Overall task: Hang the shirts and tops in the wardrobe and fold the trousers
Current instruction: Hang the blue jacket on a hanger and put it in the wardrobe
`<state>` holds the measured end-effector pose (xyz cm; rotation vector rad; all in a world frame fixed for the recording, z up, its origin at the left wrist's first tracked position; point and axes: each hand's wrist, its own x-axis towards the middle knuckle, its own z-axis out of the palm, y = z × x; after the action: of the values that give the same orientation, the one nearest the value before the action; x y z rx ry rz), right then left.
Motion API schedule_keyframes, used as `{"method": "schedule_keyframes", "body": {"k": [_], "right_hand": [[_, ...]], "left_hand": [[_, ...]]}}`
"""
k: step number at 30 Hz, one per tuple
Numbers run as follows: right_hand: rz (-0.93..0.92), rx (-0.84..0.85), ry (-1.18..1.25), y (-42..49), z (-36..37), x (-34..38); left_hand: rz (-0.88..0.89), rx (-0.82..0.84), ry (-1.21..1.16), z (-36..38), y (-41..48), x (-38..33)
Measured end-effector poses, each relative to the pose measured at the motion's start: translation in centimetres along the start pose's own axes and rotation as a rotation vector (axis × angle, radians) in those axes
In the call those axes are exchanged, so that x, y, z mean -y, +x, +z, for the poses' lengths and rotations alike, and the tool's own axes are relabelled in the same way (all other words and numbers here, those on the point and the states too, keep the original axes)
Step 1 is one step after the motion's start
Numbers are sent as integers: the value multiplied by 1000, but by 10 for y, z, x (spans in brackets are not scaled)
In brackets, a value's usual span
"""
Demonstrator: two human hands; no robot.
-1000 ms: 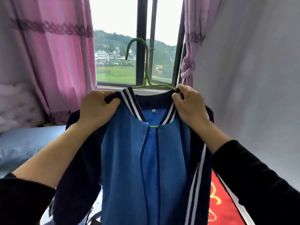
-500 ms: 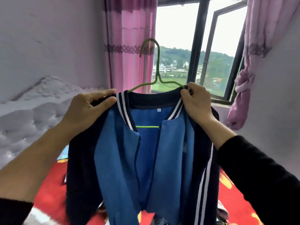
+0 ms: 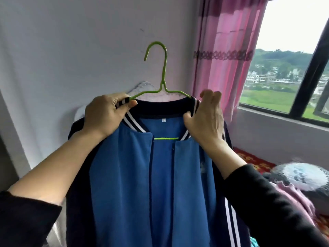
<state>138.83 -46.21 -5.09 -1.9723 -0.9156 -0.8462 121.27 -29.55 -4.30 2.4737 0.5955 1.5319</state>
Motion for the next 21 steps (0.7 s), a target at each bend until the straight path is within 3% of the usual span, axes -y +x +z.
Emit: {"method": "schedule_keyframes", "body": {"k": [5,9,13,16,18,21], "right_hand": [[57,205,264,-26,47,95],[-128,367,409,-52,89,187],[-373,193,435,-51,123,271],[-557,360,416,-47,145,352],[-499,528,522,-46,162,405],[-411,594,611,-45,193,447]], "left_hand": [[-108,-34,118,-77,-24,70],[-188,-53,146,-149,-47,138],[-197,-116,161,-223,-66,199],[-199,-155,204,-268,-72,235],[-229,-152,248,-297,-75,260],[-302,-46,338,-319,-78,292]]}}
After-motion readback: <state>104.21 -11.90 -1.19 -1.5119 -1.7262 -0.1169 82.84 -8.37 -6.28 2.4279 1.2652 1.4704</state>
